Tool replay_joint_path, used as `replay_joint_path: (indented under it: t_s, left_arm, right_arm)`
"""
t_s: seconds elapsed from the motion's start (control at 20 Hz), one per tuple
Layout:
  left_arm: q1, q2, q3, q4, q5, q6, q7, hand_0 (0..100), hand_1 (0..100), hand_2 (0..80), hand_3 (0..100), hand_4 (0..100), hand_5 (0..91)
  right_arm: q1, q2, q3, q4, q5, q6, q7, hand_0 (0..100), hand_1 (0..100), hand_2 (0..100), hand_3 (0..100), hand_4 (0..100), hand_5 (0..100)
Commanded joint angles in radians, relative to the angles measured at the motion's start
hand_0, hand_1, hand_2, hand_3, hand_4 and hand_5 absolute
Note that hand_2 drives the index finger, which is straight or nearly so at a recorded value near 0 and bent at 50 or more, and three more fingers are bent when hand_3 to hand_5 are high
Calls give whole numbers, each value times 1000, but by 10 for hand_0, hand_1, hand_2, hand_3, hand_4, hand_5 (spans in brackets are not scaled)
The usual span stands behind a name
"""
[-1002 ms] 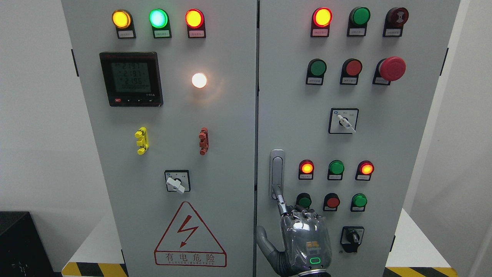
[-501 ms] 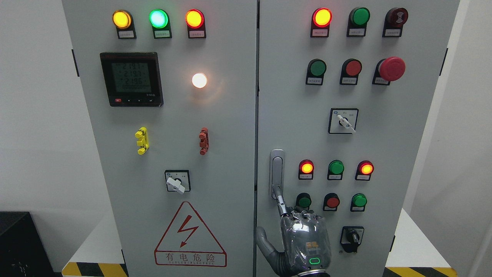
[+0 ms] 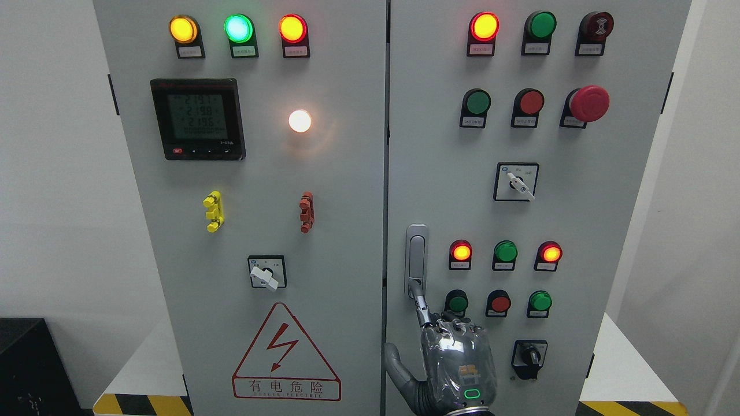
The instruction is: Release door handle
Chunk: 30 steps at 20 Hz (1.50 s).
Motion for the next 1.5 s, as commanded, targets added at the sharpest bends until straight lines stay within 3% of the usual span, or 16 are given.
replay_joint_path:
  t_s: [0.0, 1.45]
  left_arm:
    - [0, 0, 0, 0, 0, 1, -1, 0, 0, 45, 97, 0, 0]
    - [0, 0, 0, 0, 0, 1, -1, 0, 0, 45, 96, 0, 0]
  right_arm:
    - [5, 0, -2, 3, -2, 0, 2, 397, 256, 0, 784, 736, 721]
    - [8, 0, -2, 19, -2, 14, 22, 396, 257, 0, 802, 743, 720]
